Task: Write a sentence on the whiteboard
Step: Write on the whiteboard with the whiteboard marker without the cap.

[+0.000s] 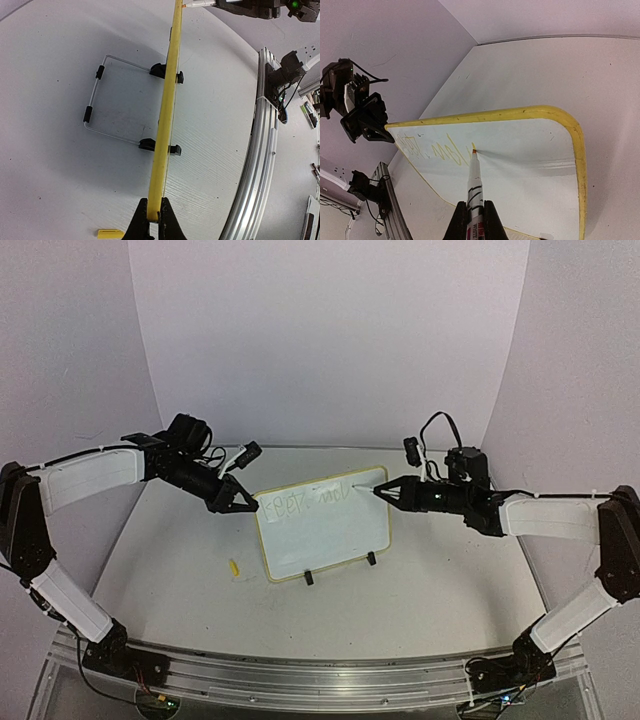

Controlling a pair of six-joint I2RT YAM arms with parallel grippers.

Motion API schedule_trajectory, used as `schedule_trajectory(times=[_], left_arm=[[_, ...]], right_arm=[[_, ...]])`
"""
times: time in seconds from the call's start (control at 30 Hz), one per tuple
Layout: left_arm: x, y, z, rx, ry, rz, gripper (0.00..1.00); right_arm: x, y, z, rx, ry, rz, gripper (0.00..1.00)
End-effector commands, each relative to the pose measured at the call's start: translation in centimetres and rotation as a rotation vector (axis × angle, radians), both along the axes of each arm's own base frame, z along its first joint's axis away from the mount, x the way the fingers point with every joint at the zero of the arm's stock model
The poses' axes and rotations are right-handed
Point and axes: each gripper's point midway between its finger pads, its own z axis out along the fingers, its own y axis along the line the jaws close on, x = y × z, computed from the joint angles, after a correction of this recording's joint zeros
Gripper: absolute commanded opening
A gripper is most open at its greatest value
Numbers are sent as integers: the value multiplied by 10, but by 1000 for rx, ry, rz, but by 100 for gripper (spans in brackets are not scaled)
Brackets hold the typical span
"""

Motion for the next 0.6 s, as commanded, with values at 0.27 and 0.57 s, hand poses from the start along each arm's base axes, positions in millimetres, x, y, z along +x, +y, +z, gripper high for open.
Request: schedule_trajectory(times=[0.27, 0.57], left_arm=[[9, 4, -3, 50, -52, 18, 0], [9, 4, -2, 49, -56, 18, 0]], right_arm=[[-1, -11, -17, -24, 22, -51, 0], [-16, -7, 22, 39, -45, 13, 0]])
